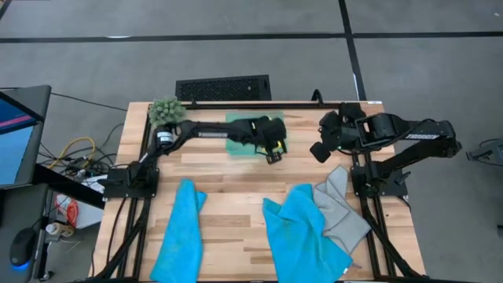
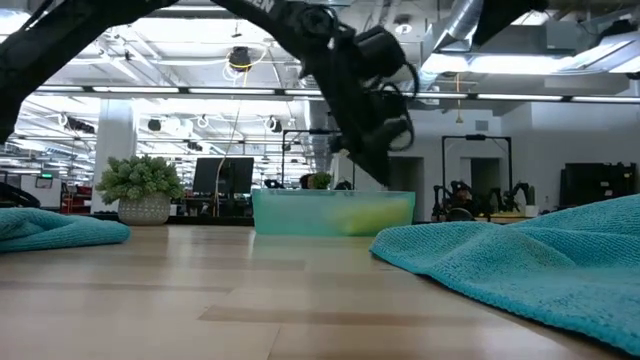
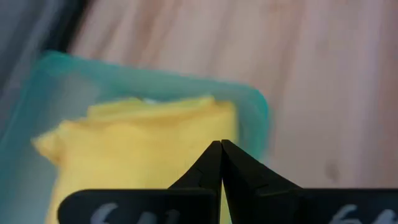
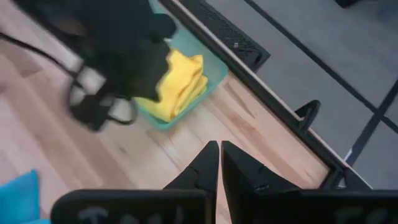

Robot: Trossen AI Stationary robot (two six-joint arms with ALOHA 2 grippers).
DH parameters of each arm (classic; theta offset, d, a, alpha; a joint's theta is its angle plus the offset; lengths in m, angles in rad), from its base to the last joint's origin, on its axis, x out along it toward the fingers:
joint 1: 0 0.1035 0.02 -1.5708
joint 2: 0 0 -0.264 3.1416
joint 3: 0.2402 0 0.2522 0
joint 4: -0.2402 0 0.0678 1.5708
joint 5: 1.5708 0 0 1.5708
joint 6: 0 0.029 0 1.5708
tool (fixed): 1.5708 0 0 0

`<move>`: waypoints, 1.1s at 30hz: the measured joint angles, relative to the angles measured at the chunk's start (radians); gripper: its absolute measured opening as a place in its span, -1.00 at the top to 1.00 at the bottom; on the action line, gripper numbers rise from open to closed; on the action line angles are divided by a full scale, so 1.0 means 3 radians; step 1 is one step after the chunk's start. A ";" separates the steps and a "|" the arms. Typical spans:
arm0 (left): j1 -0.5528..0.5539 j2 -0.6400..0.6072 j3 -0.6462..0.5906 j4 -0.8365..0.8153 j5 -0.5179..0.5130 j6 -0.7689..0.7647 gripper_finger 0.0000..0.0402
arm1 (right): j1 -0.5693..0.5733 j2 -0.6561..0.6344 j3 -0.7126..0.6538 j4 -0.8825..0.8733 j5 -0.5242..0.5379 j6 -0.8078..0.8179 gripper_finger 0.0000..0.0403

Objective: Fold microfiber towels
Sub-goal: Put the yellow microfiber towel into the bin, then fold the left blue microfiber towel

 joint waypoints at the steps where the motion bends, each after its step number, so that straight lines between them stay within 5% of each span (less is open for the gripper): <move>1: 0.0015 0.0020 -0.0005 -0.0021 -0.0082 -0.0062 1.00 | 0.0034 0.0000 0.0000 -0.0001 -0.0001 0.0025 0.79; 4: 0.0128 0.0068 0.0002 0.0030 -0.0097 -0.0296 1.00 | 0.0129 0.0001 0.0001 -0.0008 -0.0001 0.0115 0.79; 10: 0.0230 0.0153 -0.0003 0.0060 0.0407 -0.0381 1.00 | 0.0310 0.0000 0.0002 -0.0014 -0.0001 0.0201 0.79; 22: 0.0075 0.0390 0.0016 -0.0038 0.0584 -0.0284 1.00 | 0.0364 0.0001 0.0002 -0.0014 0.0004 0.0233 0.79; 33: 0.0036 -0.0155 0.0007 -0.0487 0.0247 -0.0133 1.00 | 0.0364 0.0001 0.0002 -0.0015 0.0005 0.0264 0.79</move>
